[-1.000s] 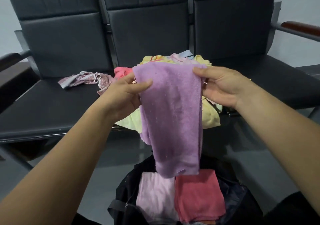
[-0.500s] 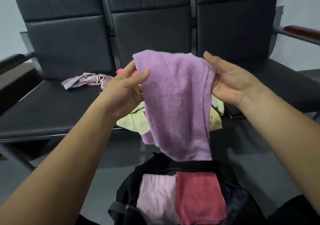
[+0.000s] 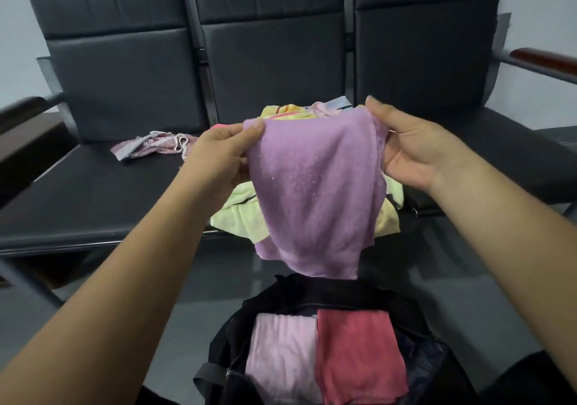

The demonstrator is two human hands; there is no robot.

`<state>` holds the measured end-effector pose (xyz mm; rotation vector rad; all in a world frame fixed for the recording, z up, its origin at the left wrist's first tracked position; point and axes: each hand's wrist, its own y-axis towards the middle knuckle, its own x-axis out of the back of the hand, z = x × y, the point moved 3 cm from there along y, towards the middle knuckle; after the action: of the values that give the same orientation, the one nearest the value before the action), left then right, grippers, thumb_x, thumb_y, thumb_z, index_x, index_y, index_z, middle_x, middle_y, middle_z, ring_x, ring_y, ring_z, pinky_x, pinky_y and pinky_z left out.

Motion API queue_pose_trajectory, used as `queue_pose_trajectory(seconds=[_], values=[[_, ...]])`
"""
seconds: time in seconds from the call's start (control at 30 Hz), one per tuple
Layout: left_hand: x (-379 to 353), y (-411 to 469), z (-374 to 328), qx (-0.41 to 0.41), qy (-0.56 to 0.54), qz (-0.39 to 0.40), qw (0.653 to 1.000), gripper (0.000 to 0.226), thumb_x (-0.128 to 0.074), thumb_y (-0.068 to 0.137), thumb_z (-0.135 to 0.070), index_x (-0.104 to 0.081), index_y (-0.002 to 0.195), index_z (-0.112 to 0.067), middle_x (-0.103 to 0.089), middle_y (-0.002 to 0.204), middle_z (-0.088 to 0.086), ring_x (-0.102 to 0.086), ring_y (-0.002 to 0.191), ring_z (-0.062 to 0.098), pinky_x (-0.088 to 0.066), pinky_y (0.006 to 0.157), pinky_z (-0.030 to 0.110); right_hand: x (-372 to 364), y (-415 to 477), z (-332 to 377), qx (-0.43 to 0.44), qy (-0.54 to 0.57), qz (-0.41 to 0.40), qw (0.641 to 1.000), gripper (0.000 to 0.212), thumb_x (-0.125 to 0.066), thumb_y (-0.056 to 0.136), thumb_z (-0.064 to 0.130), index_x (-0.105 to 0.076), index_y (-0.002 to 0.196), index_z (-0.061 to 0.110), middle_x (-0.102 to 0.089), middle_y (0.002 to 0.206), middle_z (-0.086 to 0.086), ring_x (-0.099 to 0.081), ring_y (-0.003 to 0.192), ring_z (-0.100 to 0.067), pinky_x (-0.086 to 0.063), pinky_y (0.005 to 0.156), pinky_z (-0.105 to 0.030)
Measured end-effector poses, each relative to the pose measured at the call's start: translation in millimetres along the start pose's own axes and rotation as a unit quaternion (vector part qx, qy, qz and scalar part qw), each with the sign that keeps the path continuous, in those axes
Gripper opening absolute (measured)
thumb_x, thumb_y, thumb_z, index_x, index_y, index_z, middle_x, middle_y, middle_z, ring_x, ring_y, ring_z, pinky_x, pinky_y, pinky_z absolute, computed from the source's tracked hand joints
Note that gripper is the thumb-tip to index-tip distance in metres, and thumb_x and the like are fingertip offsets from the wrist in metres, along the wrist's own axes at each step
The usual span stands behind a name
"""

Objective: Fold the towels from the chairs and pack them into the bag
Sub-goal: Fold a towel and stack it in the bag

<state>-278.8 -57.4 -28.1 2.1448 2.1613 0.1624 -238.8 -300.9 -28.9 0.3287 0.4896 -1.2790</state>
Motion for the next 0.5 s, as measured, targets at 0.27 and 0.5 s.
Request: queue_pose_trajectory(seconds=[0.27,0.5], values=[[7.0,2.7,6.0,-0.044,-0.009,0.019,0.999,0.019,-0.058,0.1,-0.008,-0.074,0.111,-0.009,-0.076,0.105,0.01,-0.071,0.096,0.02,-0.058,0.081,0.027,17.6,6.7,1.0,0.009,-0.135,-0.05,0.99,0.028,-0.07,0.089,0.0,-0.07,0.117,-0.003,-0.074,0.119,-0.014,-0.073,0.109,-0.024,-0.059,0.094,-0.035],[1.7,-2.2,8.2,-0.074,0.073,-0.03,0.994,0.014,-0.065,0.099,-0.015,-0.078,0.1,-0.022,-0.079,0.093,0.002,-0.073,0.089,0.016,-0.06,0.076,0.028,20.2,10.8,-1.9,0.032,-0.099,-0.085,0.991,0.024,-0.071,0.091,0.005,-0.071,0.114,-0.001,-0.075,0.114,-0.012,-0.073,0.095,-0.02,-0.06,0.088,-0.035]])
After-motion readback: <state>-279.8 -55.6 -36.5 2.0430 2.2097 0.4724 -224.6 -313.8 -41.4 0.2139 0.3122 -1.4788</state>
